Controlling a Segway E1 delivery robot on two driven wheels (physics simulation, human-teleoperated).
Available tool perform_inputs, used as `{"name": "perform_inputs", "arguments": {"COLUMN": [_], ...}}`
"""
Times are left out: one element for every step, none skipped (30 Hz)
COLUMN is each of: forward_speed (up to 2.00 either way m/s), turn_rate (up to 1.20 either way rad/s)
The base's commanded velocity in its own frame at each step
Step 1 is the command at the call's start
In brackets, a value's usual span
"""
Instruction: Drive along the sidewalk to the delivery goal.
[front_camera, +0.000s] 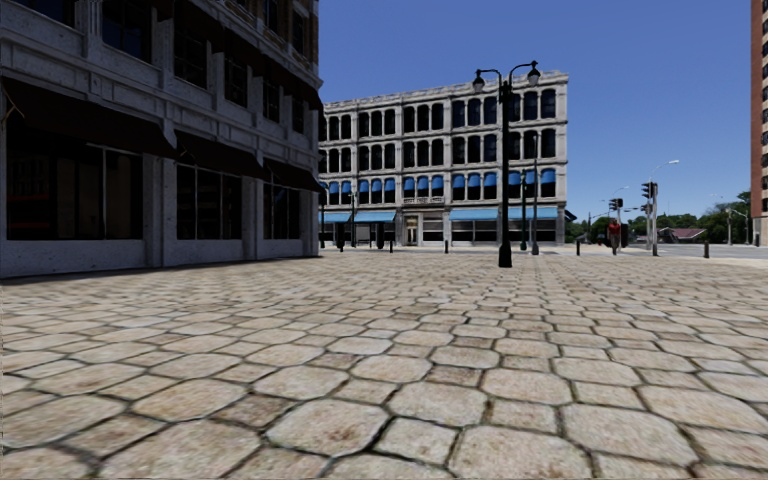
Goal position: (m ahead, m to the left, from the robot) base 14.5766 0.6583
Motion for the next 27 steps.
{"name": "perform_inputs", "arguments": {"forward_speed": [2.00, 2.00, 2.00, 2.00, 2.00, 2.00, 2.00, 2.00, 2.00, 2.00, 2.00, 2.00, 2.00, 2.00, 2.00, 2.00, 2.00, 2.00, 2.00, 2.00, 2.00, 2.00, 2.00, 2.00, 2.00, 2.00, 2.00], "turn_rate": [0.00, 0.00, 0.00, 0.00, 0.00, 0.00, 0.00, 0.00, 0.00, 0.00, 0.00, 0.00, 0.00, 0.00, 0.00, 0.00, 0.00, 0.00, 0.00, 0.00, 0.00, 0.00, 0.00, 0.00, 0.00, 0.00, 0.00]}}
